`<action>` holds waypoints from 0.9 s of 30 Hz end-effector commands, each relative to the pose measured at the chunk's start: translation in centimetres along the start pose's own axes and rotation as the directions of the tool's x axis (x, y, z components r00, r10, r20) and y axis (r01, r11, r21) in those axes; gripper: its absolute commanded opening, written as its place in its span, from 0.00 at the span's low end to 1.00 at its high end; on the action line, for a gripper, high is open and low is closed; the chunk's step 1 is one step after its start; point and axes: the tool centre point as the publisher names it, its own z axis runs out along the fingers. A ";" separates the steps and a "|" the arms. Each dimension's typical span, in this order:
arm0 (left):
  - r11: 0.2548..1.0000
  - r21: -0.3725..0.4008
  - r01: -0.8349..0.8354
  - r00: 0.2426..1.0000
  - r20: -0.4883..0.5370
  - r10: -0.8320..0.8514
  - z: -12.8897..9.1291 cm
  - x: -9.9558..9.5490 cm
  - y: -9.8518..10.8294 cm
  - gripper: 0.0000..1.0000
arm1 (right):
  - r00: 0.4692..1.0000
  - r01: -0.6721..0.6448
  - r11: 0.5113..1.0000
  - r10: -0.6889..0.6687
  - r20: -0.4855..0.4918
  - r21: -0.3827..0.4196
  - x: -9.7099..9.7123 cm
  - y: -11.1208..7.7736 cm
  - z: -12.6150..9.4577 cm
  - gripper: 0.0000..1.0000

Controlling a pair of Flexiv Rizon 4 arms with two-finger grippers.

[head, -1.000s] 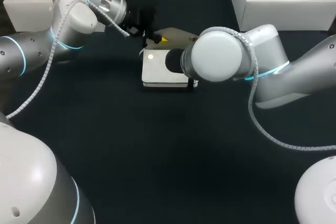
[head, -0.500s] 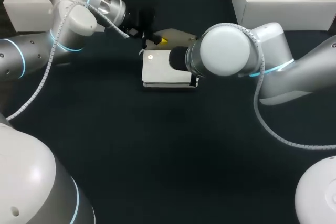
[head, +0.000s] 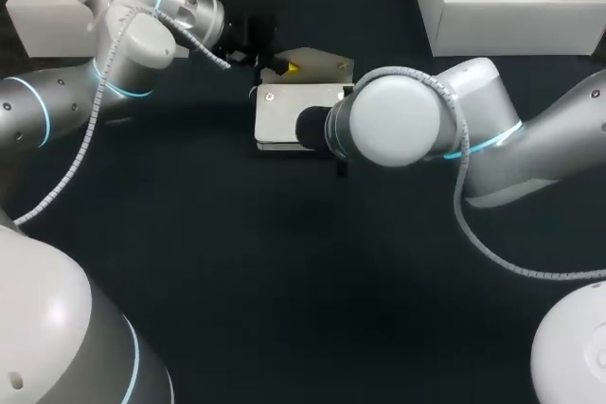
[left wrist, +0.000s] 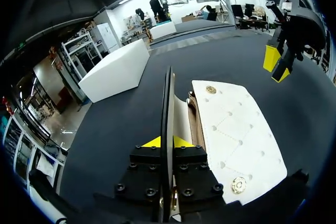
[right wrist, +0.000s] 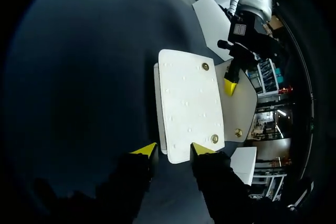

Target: Pick up the bag, open it, inspect its contents, close it, and place it on the opposite side

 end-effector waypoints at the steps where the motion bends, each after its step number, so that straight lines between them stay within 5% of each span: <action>1: 1.000 0.018 -0.019 1.000 -0.007 0.019 0.7 -0.5 0.6 0.00 | 1.000 -0.005 1.000 0.005 0.024 -0.014 1.1 -0.2 0.5 0.65; 7: 0.998 0.030 -0.050 0.998 -0.027 0.050 1.6 0.1 1.4 0.00 | 0.999 0.001 1.000 0.000 0.033 -0.012 1.9 -0.2 1.2 0.65; 12: 0.999 0.019 -0.038 0.998 -0.048 0.038 2.0 0.8 1.9 0.00 | 0.999 0.001 1.000 0.000 0.039 -0.013 2.0 -0.3 2.0 0.53; 27: 1.000 -0.009 -0.013 0.995 -0.100 0.012 2.3 2.8 2.4 0.00 | 0.996 0.060 0.998 -0.062 0.062 0.035 2.1 1.1 4.3 0.48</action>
